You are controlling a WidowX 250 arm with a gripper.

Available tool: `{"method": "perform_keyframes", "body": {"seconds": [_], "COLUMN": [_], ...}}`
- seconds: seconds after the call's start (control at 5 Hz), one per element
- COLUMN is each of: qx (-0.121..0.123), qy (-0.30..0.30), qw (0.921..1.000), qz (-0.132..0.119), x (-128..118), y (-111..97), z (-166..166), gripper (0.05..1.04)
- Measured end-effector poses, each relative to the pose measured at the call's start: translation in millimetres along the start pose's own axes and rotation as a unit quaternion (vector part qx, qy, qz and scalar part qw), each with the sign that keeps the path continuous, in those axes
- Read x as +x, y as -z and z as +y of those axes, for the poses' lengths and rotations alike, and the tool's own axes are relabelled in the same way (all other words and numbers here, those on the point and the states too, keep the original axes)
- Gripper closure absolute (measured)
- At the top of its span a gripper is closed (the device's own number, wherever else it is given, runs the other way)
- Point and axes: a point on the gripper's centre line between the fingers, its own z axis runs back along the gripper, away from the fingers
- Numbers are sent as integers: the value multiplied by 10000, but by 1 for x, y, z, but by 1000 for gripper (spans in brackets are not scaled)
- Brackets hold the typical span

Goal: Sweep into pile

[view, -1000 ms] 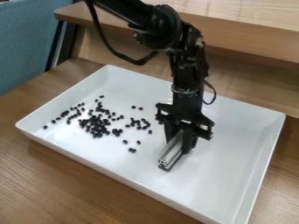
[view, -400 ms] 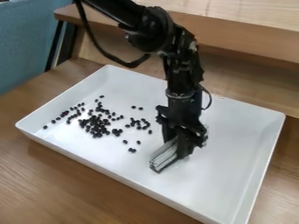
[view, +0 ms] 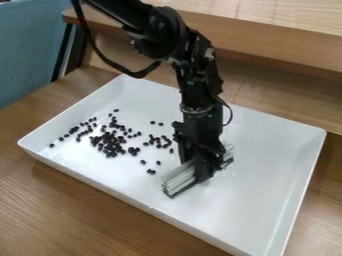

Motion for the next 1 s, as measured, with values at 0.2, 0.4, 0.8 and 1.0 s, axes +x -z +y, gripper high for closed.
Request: {"method": "perform_keyframes", "body": {"seconds": [0.2, 0.4, 0.8, 1.0], "qx": [223, 369, 536, 596], "qy": [79, -2, -258, -430], "qw": [9997, 9993, 9982, 9973], "qz": [-24, -8, -52, -59], "x": [-1, -2, -2, -5], "y": [0, 0, -2, -2], "z": [8, 18, 48, 64], "gripper": [685, 685, 685, 685]}}
